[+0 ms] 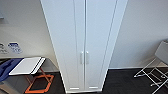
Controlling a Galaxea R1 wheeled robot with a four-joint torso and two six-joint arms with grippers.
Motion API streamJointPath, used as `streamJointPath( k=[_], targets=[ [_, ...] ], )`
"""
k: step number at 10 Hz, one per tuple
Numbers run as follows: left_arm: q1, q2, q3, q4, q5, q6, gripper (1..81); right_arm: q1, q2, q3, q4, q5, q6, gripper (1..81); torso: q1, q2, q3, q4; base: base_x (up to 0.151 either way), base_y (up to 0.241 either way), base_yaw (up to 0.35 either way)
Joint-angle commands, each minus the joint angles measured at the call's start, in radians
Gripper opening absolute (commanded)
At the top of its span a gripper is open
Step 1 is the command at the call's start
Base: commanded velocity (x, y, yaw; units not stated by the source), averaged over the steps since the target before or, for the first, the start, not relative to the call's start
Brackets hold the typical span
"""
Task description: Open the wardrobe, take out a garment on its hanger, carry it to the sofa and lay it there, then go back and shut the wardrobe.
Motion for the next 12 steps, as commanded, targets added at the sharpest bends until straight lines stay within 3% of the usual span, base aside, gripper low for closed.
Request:
streamJointPath(
  k=[1, 12],
  targets=[
    [-0.002, -0.013, 0.012, 0.005, 0.06, 0.002, 81.1, 0.011, -0.026, 0.022, 0.006, -0.072, -0.004, 81.1, 0.0, 0.0, 0.0, 0.0, 0.089, 0.0, 0.0],
    [0.001, -0.01, 0.01, 0.014, 0.062, 0.002, 81.1, 0.018, -0.023, 0.022, 0.007, -0.072, -0.002, 81.1, 0.0, 0.0, 0.0, 0.0, 0.11, 0.0, 0.0]
  ],
)
